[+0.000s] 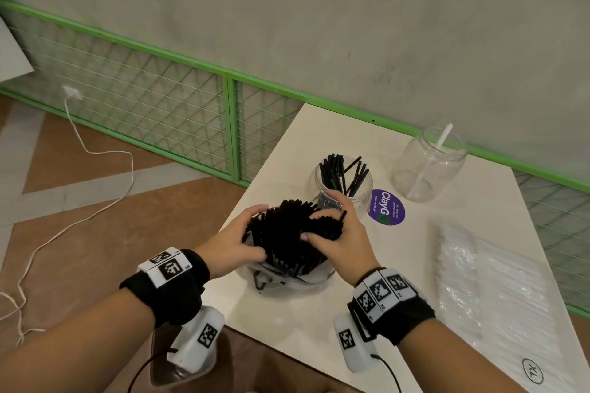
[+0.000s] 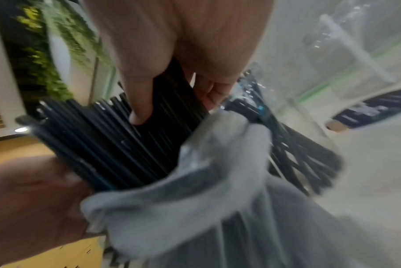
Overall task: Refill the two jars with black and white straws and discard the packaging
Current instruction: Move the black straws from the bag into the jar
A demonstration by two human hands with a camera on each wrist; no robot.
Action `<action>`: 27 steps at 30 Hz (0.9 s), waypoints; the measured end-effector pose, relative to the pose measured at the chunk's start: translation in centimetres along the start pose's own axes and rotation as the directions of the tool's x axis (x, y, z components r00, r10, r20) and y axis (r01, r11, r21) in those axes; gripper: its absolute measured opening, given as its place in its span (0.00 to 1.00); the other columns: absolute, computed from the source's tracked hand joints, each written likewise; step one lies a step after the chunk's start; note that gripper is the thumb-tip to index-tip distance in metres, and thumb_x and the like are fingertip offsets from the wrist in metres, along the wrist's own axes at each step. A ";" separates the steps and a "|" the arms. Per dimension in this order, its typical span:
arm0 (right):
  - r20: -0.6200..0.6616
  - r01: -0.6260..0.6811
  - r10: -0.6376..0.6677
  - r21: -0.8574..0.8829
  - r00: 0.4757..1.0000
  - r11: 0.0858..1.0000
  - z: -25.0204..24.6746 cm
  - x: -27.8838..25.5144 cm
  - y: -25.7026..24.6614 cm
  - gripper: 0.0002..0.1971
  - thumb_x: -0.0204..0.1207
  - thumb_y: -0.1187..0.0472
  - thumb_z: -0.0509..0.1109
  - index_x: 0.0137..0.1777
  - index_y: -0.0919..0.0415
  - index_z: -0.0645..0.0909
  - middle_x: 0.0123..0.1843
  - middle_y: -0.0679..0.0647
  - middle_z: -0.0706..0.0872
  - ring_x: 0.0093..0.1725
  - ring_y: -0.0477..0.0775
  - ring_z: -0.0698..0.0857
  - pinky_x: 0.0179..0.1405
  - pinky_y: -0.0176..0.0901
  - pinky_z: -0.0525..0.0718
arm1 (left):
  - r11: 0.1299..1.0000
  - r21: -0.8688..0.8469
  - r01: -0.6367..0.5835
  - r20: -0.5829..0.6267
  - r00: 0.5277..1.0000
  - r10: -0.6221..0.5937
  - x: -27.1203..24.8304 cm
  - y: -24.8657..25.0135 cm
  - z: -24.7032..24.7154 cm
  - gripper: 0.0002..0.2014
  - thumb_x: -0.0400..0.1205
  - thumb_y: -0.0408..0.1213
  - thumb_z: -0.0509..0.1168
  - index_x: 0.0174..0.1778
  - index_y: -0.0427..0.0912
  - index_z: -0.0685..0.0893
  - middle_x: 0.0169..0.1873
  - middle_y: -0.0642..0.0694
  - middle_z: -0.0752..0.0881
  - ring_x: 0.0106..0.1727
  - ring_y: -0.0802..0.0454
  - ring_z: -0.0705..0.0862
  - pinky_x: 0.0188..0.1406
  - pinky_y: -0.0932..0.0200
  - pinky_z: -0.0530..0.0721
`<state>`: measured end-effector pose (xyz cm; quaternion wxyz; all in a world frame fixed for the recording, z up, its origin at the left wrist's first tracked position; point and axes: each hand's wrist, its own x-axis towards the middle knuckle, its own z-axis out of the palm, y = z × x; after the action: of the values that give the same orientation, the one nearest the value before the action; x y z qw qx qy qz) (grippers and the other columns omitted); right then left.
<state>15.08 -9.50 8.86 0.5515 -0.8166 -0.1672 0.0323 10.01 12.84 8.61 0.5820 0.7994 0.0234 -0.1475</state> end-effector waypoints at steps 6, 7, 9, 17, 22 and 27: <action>0.126 0.064 -0.042 -0.172 0.991 0.983 1.2 1.7 -1.5 0.27 0.70 0.63 0.77 0.66 0.50 0.71 0.52 0.43 0.82 0.53 0.39 0.81 0.52 0.20 0.74 | 0.992 0.117 -0.049 -0.117 0.991 0.063 0.4 -1.0 1.3 0.65 0.53 0.61 0.82 0.80 0.64 0.48 0.73 0.58 0.60 0.75 0.59 0.61 0.77 0.52 0.64; 0.125 0.058 -0.038 -0.162 0.991 0.985 1.4 1.7 -1.3 0.25 0.71 0.65 0.76 0.65 0.52 0.72 0.53 0.43 0.82 0.54 0.38 0.81 0.52 0.18 0.73 | 0.987 0.154 -0.047 -0.156 0.985 0.071 0.4 -1.0 1.3 0.62 0.55 0.60 0.82 0.81 0.61 0.51 0.71 0.58 0.62 0.73 0.60 0.63 0.75 0.54 0.65; 0.081 0.053 -0.043 -0.115 0.996 0.992 1.5 1.4 -1.0 0.23 0.71 0.69 0.75 0.62 0.52 0.73 0.52 0.42 0.81 0.53 0.31 0.80 0.52 0.16 0.72 | 0.974 0.213 -0.081 -0.194 0.973 0.124 0.6 -1.4 0.9 0.48 0.59 0.59 0.79 0.75 0.59 0.66 0.66 0.57 0.72 0.69 0.59 0.71 0.72 0.52 0.72; -0.100 0.036 -0.021 0.143 0.995 0.989 -0.2 1.9 -2.7 0.15 0.72 0.68 0.76 0.48 0.49 0.77 0.44 0.47 0.83 0.46 0.43 0.82 0.52 0.36 0.82 | 0.951 0.307 -0.022 -0.251 0.962 0.103 0.6 -1.4 0.1 0.26 0.70 0.47 0.75 0.64 0.52 0.77 0.59 0.52 0.81 0.61 0.54 0.78 0.60 0.54 0.77; -0.119 0.048 -0.022 0.218 0.993 0.975 -1.5 2.1 -4.5 0.15 0.69 0.65 0.76 0.39 0.40 0.79 0.41 0.54 0.86 0.49 0.66 0.86 0.56 0.56 0.86 | 0.953 0.304 0.011 -0.275 0.958 0.077 1.0 -1.5 0.1 0.26 0.71 0.42 0.76 0.65 0.50 0.77 0.60 0.49 0.82 0.62 0.51 0.79 0.61 0.52 0.78; -0.169 0.116 -0.068 0.294 0.983 0.949 -2.7 2.4 -6.6 0.17 0.71 0.69 0.72 0.38 0.41 0.79 0.39 0.51 0.89 0.47 0.61 0.88 0.59 0.60 0.85 | 0.955 0.297 0.017 -0.298 0.952 0.076 1.1 -1.5 0.1 0.21 0.70 0.40 0.76 0.58 0.49 0.80 0.54 0.48 0.84 0.57 0.50 0.82 0.57 0.51 0.81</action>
<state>16.40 -8.93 16.25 0.6822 -0.7140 -0.1542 -0.0327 10.73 13.11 6.95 0.4473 0.8908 0.0789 -0.0150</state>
